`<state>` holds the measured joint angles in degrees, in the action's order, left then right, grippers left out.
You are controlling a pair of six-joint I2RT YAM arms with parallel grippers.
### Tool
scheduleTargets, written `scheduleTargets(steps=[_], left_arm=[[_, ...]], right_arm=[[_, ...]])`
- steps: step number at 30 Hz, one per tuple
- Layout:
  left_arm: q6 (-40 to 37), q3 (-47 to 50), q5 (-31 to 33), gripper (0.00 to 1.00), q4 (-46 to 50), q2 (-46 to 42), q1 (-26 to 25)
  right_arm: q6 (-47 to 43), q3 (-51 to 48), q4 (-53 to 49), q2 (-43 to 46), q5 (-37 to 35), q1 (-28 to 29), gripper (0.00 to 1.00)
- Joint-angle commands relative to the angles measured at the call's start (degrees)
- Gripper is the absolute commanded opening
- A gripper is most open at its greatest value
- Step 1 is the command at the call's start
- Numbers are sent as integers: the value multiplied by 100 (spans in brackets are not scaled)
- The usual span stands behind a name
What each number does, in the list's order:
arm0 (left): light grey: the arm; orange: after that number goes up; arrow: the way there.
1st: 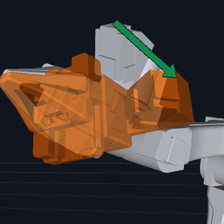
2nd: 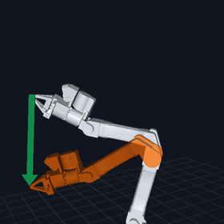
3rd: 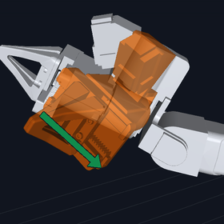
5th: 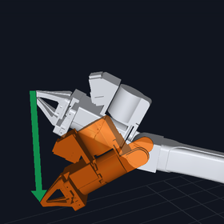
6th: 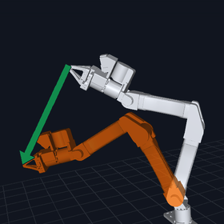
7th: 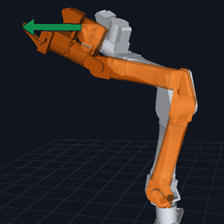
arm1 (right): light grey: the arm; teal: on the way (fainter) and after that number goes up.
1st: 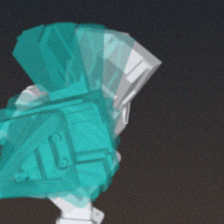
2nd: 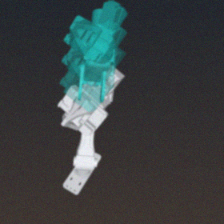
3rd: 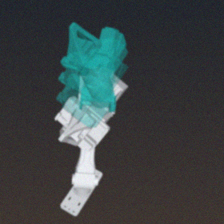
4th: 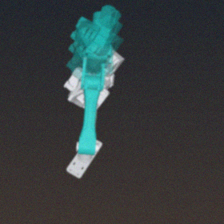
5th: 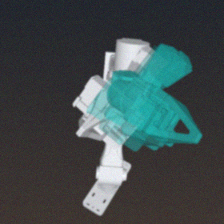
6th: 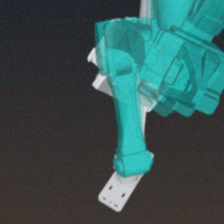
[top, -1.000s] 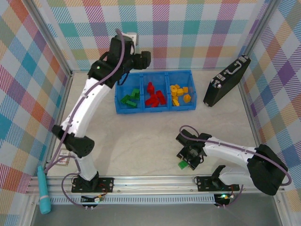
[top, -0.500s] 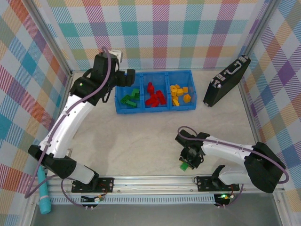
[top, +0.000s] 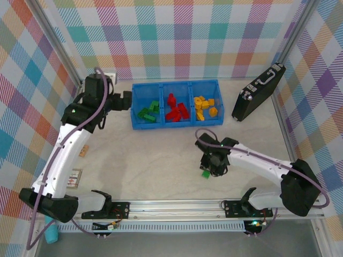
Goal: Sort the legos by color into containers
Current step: Pick up the lego from the bottom-center of the table, then place the lego in the container.
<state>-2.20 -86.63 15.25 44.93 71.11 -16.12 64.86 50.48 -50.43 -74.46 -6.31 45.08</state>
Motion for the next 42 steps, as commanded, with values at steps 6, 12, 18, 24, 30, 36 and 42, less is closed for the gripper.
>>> scheduleTargets(steps=[6,12,18,24,30,36,42], left_arm=[[-116,829,-259,100,-409,-980,346],[-236,1041,-155,100,-533,-1304,346],[-238,1045,-95,100,-574,-1314,349],[-250,943,-72,100,-553,-1264,355],[-221,842,-10,100,-529,-1121,355],[-185,794,-33,100,-501,-993,364],[-158,805,-25,100,-511,-896,373]], right_arm=[[-3324,2907,-756,-1041,-1152,-627,33],[-5798,5051,200,-2283,-1364,-643,33],[-6994,6113,1830,-3267,-889,-615,33],[-7662,6495,3006,-4046,-372,-551,33],[-7619,7025,3377,-4791,248,-491,33],[-7869,7564,3396,-5475,451,-335,33],[-8130,7928,3312,-6025,442,-265,33]])
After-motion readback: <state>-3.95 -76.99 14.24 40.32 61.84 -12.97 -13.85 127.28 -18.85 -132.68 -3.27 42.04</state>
